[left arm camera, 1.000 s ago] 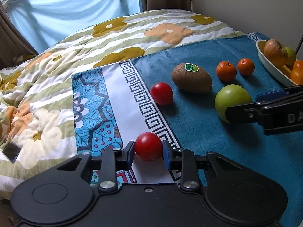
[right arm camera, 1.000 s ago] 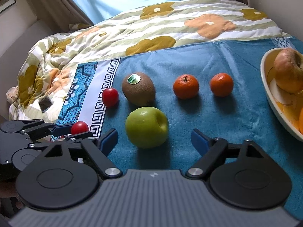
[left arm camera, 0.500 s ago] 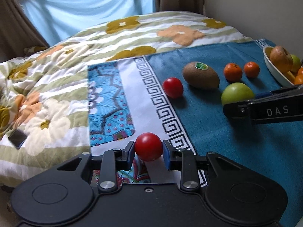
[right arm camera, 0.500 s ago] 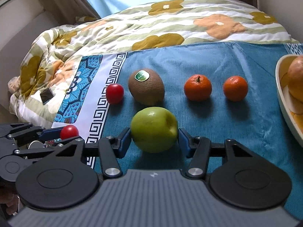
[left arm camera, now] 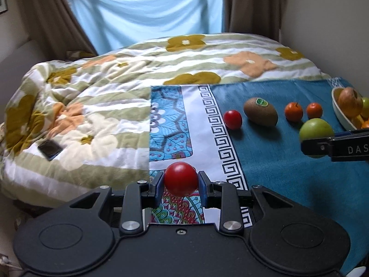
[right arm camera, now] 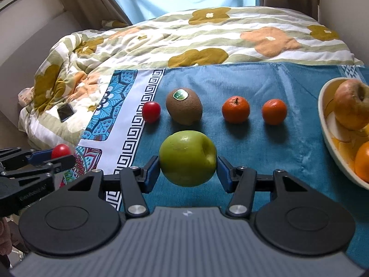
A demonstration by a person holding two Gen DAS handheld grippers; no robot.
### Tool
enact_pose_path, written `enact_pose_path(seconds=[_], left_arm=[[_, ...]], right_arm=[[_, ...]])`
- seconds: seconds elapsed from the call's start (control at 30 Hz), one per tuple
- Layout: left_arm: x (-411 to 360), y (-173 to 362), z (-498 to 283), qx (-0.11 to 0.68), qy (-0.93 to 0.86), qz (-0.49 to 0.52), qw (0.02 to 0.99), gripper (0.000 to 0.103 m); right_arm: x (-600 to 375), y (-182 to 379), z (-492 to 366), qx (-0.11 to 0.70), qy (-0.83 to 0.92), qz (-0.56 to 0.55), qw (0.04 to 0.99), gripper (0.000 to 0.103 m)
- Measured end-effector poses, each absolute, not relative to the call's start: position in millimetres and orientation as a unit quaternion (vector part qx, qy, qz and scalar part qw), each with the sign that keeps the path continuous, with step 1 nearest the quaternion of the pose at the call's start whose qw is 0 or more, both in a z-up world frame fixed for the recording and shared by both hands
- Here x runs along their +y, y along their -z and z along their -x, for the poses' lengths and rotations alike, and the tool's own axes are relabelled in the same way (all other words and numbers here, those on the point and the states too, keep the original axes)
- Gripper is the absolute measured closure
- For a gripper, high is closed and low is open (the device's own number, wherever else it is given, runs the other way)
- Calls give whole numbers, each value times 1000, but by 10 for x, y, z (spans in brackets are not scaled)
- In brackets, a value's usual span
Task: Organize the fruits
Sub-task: 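Carry the held tomato and green apple over the cream bowl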
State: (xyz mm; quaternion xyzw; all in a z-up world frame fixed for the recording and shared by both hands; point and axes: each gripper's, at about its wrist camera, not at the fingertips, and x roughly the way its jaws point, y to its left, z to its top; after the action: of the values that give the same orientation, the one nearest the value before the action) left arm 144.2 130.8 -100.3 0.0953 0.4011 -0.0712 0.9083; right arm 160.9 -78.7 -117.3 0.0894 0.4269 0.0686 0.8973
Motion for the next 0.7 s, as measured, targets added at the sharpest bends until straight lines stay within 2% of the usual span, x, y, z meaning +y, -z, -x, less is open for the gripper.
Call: enact_pose_path(seconds=[0.3,0.7], left_arm=[[973,760,-1135,387,59,-81,917,69],[-38,544,-936,371,76,-71,923,69]], right_arm=[[-1142,988,-1379,418,-79,-86,901,35],[-2048,703,-1117,394,-81,-72,913,35]])
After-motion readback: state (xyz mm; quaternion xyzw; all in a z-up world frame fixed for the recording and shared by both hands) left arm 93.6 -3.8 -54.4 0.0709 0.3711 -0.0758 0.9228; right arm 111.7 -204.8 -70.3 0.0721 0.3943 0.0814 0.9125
